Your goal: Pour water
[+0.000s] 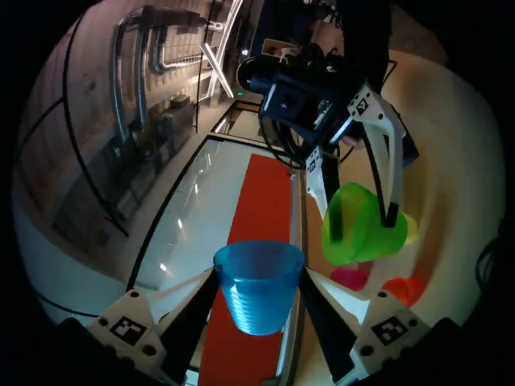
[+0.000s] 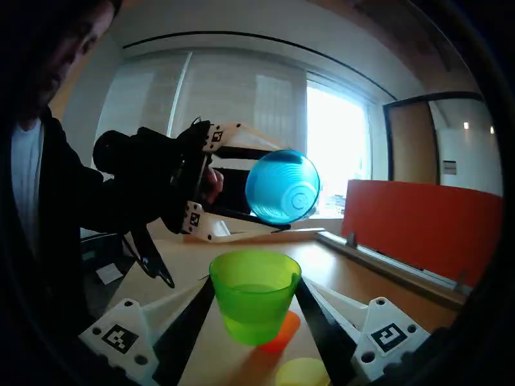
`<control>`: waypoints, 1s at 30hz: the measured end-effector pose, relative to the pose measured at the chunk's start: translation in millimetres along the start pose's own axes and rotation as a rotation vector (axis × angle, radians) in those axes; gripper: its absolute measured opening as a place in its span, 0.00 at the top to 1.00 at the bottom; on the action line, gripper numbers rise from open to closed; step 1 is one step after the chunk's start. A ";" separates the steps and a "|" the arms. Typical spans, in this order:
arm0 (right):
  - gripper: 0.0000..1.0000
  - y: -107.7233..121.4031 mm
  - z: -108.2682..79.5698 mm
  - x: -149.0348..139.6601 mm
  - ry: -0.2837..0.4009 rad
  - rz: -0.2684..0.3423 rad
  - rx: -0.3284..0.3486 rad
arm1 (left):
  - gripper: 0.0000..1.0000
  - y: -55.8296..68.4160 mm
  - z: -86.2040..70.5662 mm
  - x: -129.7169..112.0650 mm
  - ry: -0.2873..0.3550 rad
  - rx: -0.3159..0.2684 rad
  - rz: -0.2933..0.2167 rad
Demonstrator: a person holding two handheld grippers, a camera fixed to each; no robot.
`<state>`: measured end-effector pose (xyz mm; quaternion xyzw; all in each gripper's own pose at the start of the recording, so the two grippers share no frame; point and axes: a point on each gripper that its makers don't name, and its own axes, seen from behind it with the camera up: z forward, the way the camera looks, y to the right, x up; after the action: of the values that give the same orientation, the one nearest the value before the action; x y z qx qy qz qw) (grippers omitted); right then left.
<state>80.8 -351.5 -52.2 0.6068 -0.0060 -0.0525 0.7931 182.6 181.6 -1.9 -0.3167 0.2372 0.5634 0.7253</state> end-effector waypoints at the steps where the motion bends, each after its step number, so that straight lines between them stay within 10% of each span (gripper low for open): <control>1: 0.10 -0.4 -0.1 0.3 0.000 0.000 0.000 | 0.16 -1.2 -0.5 -0.7 0.000 0.005 -0.016; 30: 0.10 -10.7 -3.0 7.6 -0.004 -0.029 0.002 | 0.16 -13.3 -9.8 -18.1 -0.013 0.078 -0.390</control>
<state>87.8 -352.0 -63.7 0.6076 0.0009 -0.0652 0.7916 191.0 160.2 6.6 -0.3245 0.1881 0.4045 0.8340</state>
